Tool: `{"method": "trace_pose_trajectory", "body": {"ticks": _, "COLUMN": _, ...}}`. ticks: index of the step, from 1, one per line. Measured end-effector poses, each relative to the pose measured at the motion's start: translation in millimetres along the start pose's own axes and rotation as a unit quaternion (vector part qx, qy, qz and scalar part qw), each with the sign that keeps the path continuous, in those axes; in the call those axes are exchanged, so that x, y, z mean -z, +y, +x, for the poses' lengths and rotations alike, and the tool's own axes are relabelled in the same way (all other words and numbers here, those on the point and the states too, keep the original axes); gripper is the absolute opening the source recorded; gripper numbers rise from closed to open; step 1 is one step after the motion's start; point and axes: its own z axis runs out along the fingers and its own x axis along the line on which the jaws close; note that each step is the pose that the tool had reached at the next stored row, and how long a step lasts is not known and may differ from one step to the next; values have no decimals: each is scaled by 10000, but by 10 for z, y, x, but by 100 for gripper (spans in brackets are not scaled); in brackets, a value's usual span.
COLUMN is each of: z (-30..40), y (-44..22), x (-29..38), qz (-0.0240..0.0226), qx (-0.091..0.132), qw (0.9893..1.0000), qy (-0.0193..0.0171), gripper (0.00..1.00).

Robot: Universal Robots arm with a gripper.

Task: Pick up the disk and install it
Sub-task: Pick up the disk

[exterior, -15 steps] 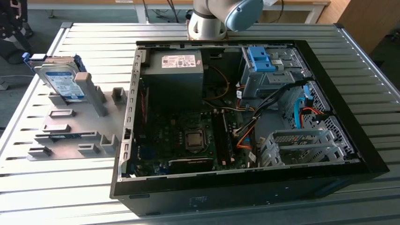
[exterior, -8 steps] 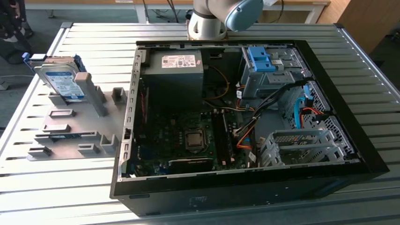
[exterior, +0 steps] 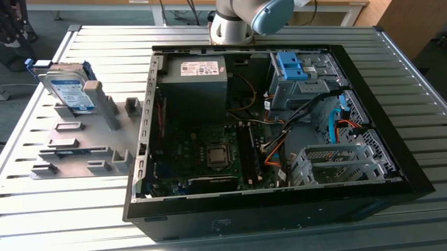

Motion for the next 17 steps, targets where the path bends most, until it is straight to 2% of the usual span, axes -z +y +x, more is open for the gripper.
{"method": "trace_pose_trajectory", "body": {"ticks": 1, "z": 0, "y": 0, "x": 0, "qz": 0, "qx": 0, "qw": 10000, "qy": 0, "gripper": 16}}
{"method": "trace_pose_trajectory", "body": {"ticks": 2, "z": 0, "y": 0, "x": 0, "qz": 0, "qx": 0, "qw": 10000, "qy": 0, "gripper": 16}}
{"method": "trace_pose_trajectory", "body": {"ticks": 4, "z": 0, "y": 0, "x": 0, "qz": 0, "qx": 0, "qw": 10000, "qy": 0, "gripper": 29}}
{"method": "trace_pose_trajectory", "body": {"ticks": 7, "z": 0, "y": 0, "x": 0, "qz": 0, "qx": 0, "qw": 10000, "qy": 0, "gripper": 35}}
{"method": "trace_pose_trajectory", "body": {"ticks": 9, "z": -2, "y": 0, "x": -2, "qz": 1, "qx": 0, "qw": 10000, "qy": 0, "gripper": 47}}
{"method": "trace_pose_trajectory", "body": {"ticks": 10, "z": -4, "y": 0, "x": -4, "qz": 1, "qx": 0, "qw": 10000, "qy": 0, "gripper": 47}}
{"method": "trace_pose_trajectory", "body": {"ticks": 11, "z": -9, "y": 0, "x": -4, "qz": 0, "qx": 0, "qw": 10000, "qy": 1, "gripper": 53}}
{"method": "trace_pose_trajectory", "body": {"ticks": 17, "z": -93, "y": 11, "x": -33, "qz": 1, "qx": -14, "qw": 10000, "qy": 0, "gripper": 53}}
